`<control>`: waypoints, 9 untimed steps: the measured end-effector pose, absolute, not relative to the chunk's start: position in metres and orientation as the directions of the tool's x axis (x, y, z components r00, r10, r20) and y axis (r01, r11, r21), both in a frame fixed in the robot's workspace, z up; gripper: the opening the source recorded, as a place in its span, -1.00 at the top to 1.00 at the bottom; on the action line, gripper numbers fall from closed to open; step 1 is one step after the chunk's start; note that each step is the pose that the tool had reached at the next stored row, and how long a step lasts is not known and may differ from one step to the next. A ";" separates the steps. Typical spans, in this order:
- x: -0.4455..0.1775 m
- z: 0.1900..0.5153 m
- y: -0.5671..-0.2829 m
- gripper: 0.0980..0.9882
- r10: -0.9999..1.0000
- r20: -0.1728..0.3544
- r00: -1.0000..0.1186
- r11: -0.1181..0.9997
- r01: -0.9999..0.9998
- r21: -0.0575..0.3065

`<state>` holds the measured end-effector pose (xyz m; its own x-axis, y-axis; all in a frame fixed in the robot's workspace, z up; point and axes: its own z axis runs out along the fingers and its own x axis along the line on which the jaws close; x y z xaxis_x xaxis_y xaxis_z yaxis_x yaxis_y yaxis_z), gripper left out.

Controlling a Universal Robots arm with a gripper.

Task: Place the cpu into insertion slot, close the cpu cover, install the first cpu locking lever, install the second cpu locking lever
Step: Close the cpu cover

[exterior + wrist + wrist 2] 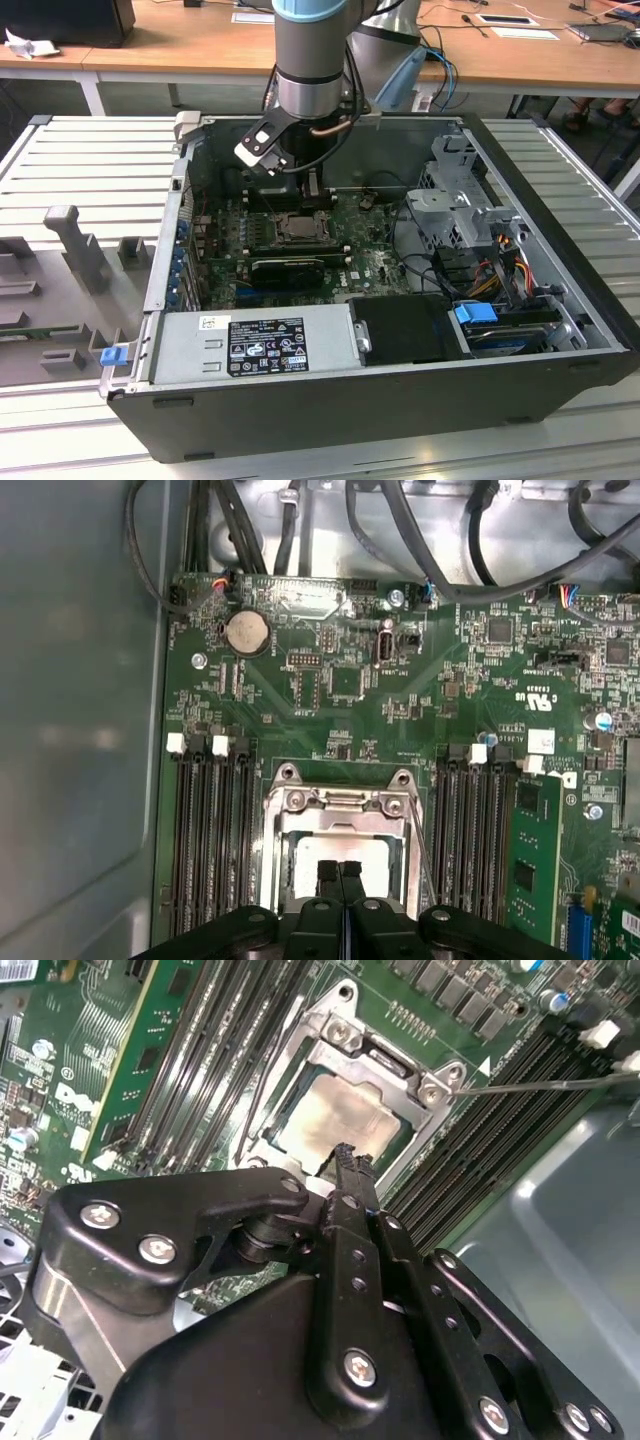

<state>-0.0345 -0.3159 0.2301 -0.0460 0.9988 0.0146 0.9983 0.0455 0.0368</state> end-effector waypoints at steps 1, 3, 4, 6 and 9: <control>-0.036 0.230 -0.316 0.98 0.999 0.015 -0.046 0.046 0.998 0.037; -0.039 0.230 -0.316 0.98 0.999 0.015 -0.046 0.045 0.998 0.037; -0.040 0.230 -0.316 0.98 0.999 0.015 -0.046 0.045 0.998 0.037; -0.042 0.230 -0.316 0.98 0.999 0.015 -0.046 0.045 0.998 0.037; -0.046 0.230 -0.316 0.98 0.999 0.015 -0.046 0.045 0.998 0.037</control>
